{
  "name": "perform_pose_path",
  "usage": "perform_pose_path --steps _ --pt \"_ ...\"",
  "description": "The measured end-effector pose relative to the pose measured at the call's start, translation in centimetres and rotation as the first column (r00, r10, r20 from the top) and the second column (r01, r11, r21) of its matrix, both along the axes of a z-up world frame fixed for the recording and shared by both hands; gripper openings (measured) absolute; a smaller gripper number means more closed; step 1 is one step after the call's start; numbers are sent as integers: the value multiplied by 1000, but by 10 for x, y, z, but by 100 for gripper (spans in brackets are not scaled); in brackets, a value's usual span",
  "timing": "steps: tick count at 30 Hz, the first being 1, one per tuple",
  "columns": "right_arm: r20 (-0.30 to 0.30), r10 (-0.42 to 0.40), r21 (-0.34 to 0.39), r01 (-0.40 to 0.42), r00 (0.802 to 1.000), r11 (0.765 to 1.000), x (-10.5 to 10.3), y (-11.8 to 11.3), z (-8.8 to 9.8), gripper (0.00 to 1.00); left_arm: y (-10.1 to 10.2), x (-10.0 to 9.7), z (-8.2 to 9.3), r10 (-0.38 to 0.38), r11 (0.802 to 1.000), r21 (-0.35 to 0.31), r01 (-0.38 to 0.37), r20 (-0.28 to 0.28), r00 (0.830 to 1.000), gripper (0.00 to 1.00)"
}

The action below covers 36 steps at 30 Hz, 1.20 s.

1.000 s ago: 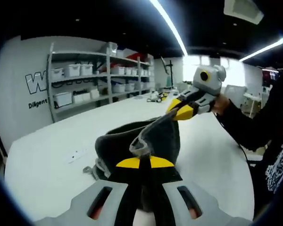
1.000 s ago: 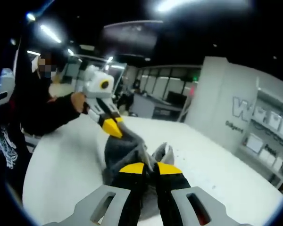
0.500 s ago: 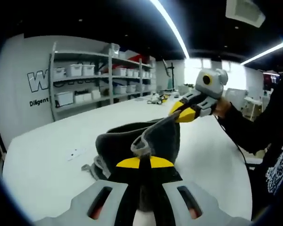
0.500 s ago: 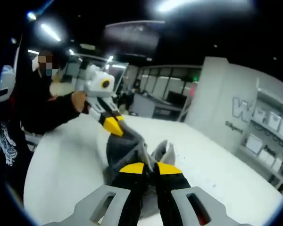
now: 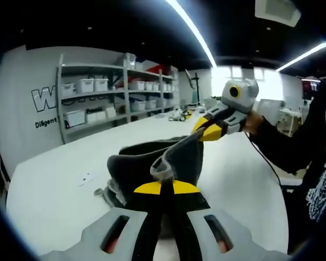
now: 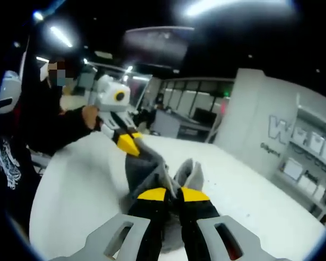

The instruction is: Open the folded towel by lifting each exposed corner and separating the folded layers until the towel lies flat within the target outline without major curled edges

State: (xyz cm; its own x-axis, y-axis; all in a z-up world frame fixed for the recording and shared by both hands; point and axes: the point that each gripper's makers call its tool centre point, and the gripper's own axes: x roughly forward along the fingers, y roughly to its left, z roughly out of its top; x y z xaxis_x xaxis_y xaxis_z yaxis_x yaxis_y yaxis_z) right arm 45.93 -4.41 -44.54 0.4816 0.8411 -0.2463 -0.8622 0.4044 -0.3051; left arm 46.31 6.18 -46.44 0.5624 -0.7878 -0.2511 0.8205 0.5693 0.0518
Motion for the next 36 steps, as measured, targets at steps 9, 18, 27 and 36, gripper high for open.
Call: perform_pose_path --steps 9,18,27,36 --pt "8 -6 2 6 1000 1000 -7 -2 0 4 1 -6 -1 1 1000 1 -1 4 1000 3" --pt "16 -11 -1 11 1000 1000 -10 -4 1 4 0 -12 2 -3 1000 9 3 14 1000 3" --pt "18 -4 2 4 1000 1000 -19 -4 -3 4 0 -19 0 -9 1000 24 8 34 999 3" --pt "27 -3 4 2 1000 1000 -31 -3 -6 4 3 -26 1 -8 999 32 6 48 999 3"
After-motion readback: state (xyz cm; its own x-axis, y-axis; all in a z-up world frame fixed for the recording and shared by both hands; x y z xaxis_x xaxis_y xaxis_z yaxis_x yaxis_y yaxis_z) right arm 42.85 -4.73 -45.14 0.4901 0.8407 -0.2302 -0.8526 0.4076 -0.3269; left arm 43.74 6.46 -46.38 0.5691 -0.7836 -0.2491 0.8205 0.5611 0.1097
